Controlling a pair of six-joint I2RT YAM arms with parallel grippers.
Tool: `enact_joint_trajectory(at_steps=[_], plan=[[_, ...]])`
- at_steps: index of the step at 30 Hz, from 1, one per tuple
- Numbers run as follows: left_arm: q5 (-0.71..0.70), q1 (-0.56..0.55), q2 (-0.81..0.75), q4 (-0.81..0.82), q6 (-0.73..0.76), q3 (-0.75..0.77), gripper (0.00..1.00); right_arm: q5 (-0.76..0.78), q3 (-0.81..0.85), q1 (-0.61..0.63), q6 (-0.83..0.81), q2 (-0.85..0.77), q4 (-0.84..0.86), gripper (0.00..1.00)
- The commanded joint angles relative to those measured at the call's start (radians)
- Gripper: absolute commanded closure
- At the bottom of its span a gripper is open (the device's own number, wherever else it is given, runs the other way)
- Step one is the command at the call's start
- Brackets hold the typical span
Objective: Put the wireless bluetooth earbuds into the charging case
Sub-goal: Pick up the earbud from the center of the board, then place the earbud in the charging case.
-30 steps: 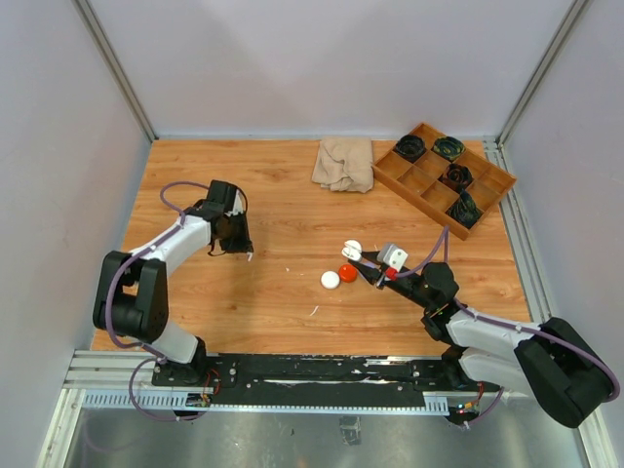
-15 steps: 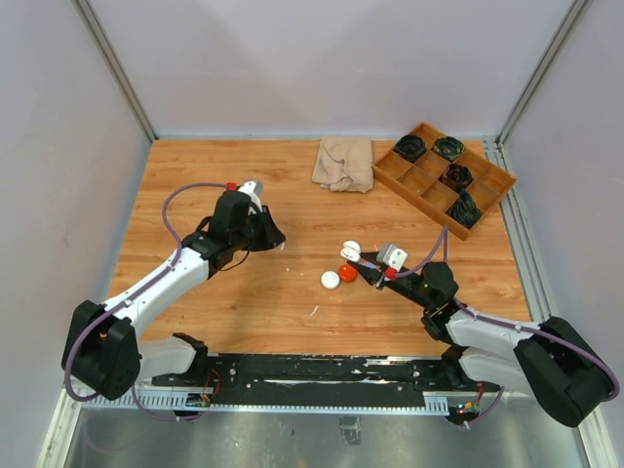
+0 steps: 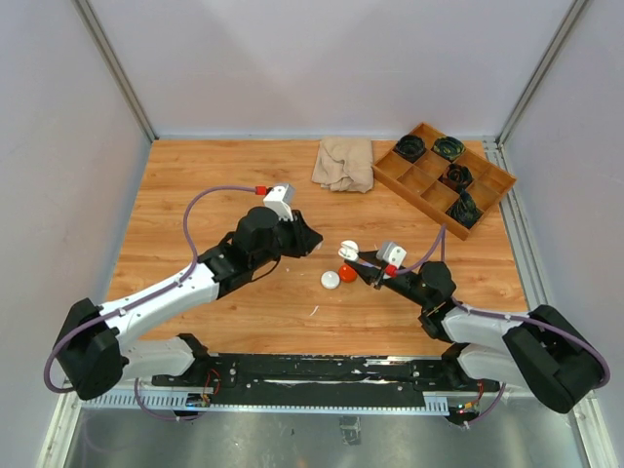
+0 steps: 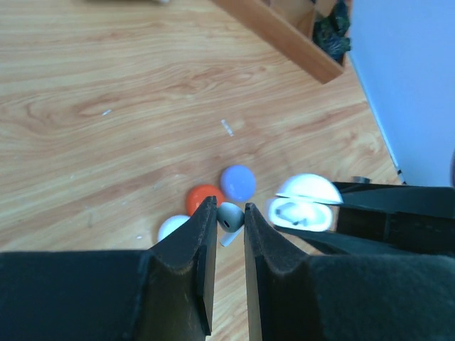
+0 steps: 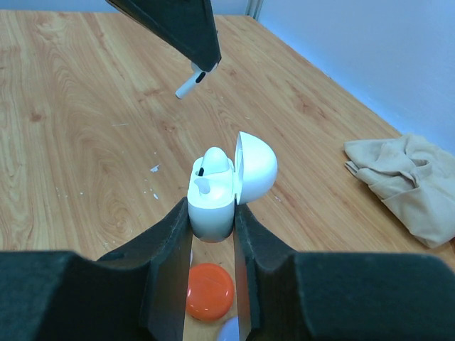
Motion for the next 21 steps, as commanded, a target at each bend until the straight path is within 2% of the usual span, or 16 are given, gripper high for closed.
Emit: enact_joint_trajectory(at_steps=[1, 5, 12, 21], plan=[[-0.140, -0.081, -0.043, 0.121, 0.002, 0.036, 0.82, -0.013, 0.035, 0.026, 0.049, 0.045, 0.142, 0.99], [-0.227, -0.155, -0.050, 0.200, 0.016, 0.019, 0.82, -0.012, 0.034, 0.026, 0.075, 0.080, 0.199, 0.99], [-0.244, -0.235, -0.002, 0.310, 0.064, 0.018, 0.82, -0.017, 0.029, 0.026, 0.119, 0.129, 0.320, 0.99], [-0.298, -0.284, 0.039, 0.381, 0.120, 0.001, 0.83, -0.016, 0.020, 0.025, 0.121, 0.092, 0.317, 0.99]])
